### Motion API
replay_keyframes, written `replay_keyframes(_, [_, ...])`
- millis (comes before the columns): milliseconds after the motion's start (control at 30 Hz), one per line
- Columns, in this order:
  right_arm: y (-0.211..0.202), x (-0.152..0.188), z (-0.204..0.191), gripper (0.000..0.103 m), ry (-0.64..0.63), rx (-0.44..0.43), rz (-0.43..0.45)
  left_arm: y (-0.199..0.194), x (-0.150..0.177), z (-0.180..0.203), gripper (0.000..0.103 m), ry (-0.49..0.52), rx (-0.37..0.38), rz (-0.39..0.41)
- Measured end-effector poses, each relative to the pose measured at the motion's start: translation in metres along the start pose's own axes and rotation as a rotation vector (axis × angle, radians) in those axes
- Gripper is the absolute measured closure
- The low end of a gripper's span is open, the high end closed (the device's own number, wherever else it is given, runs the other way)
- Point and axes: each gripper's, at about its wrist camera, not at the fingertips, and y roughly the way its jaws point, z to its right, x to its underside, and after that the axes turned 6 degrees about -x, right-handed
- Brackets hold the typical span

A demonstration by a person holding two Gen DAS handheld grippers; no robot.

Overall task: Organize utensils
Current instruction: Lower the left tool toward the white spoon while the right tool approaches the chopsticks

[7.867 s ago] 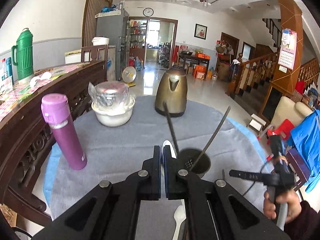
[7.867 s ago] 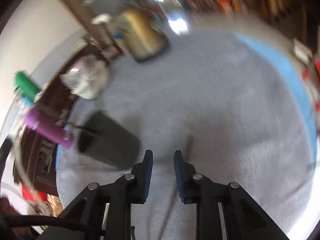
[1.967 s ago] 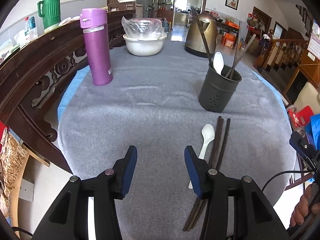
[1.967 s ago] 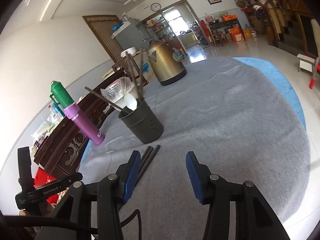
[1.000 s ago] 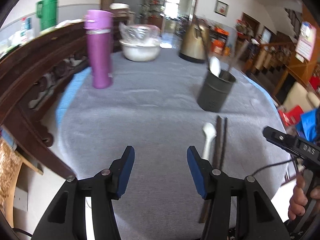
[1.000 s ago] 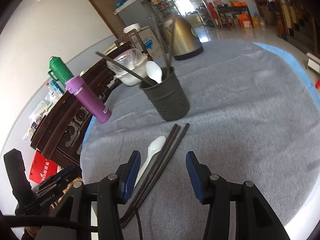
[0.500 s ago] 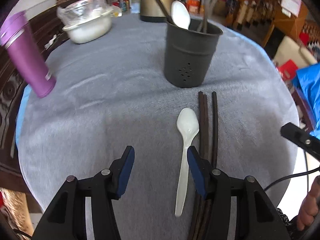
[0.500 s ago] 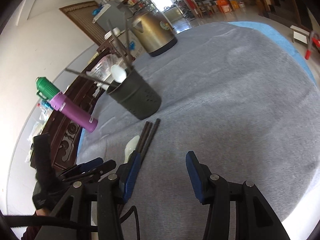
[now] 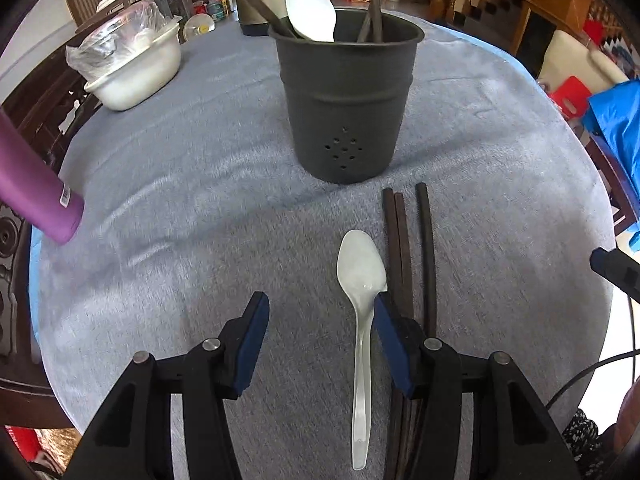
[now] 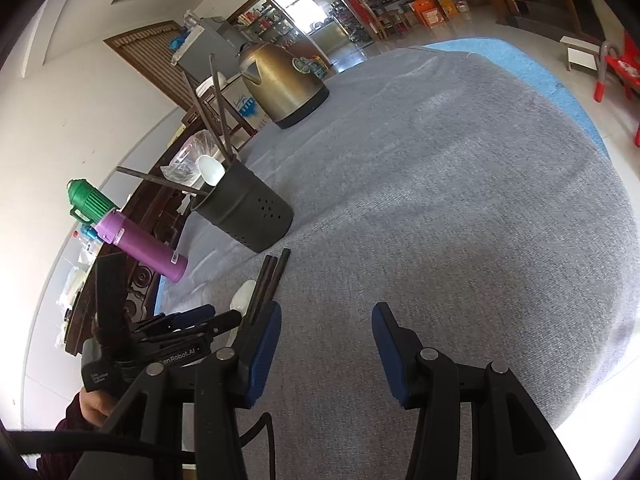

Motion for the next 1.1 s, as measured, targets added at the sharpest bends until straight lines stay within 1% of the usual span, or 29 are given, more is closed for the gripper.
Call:
replay_keyframes(133, [0.0,0.001,0.003,0.052,0.013,0.0,-0.003,0.004,-0.01,0.003,0.047,0.006,-0.023,0.002])
replay_keyframes(167, [0.0,0.001,0.002,0.052,0.014,-0.001,-0.006,0.004,-0.018,0.003,0.047,0.003,-0.027,0.001])
replay_keyframes(233, [0.002,0.002,0.0,0.052,0.009,-0.005,-0.017,0.003,-0.021,-0.002,0.044,-0.016,-0.033,-0.002])
replay_keyframes(333, [0.007,0.001,-0.005,0.052,0.001,-0.007,-0.045,0.006,-0.021,-0.01,0.044,-0.068,0.005,-0.011])
replay_keyframes(433, [0.021,-0.004,-0.009,0.064,0.001,-0.015,-0.098,0.006,-0.016,-0.021,0.044,-0.1,0.023,-0.016])
replay_keyframes(533, [0.037,-0.012,-0.013,0.065,0.007,-0.027,-0.125,0.01,-0.005,-0.032,0.044,-0.121,0.01,-0.021])
replay_keyframes(600, [0.048,-0.02,-0.019,0.065,-0.004,-0.031,-0.128,0.011,-0.002,-0.037,0.044,-0.148,0.035,-0.016])
replay_keyframes(633, [0.052,-0.023,-0.021,0.066,-0.012,-0.026,-0.128,0.01,0.001,-0.04,0.044,-0.158,0.033,-0.012])
replay_keyframes(700, [0.066,-0.031,-0.028,0.071,-0.027,-0.023,-0.131,0.008,0.007,-0.041,0.044,-0.159,0.026,-0.003])
replay_keyframes(767, [0.08,-0.037,-0.03,0.077,-0.039,-0.015,-0.149,0.006,0.014,-0.041,0.044,-0.17,0.019,0.01])
replay_keyframes(833, [0.096,-0.04,-0.031,0.081,-0.032,-0.013,-0.17,0.003,0.024,-0.04,0.044,-0.183,0.011,0.018])
replay_keyframes(900, [0.108,-0.042,-0.032,0.082,-0.027,-0.013,-0.185,-0.002,0.035,-0.039,0.045,-0.202,0.002,0.013])
replay_keyframes(1100, [0.129,-0.039,-0.042,0.085,-0.085,0.042,-0.207,-0.017,0.065,-0.037,0.045,-0.239,-0.001,0.004])
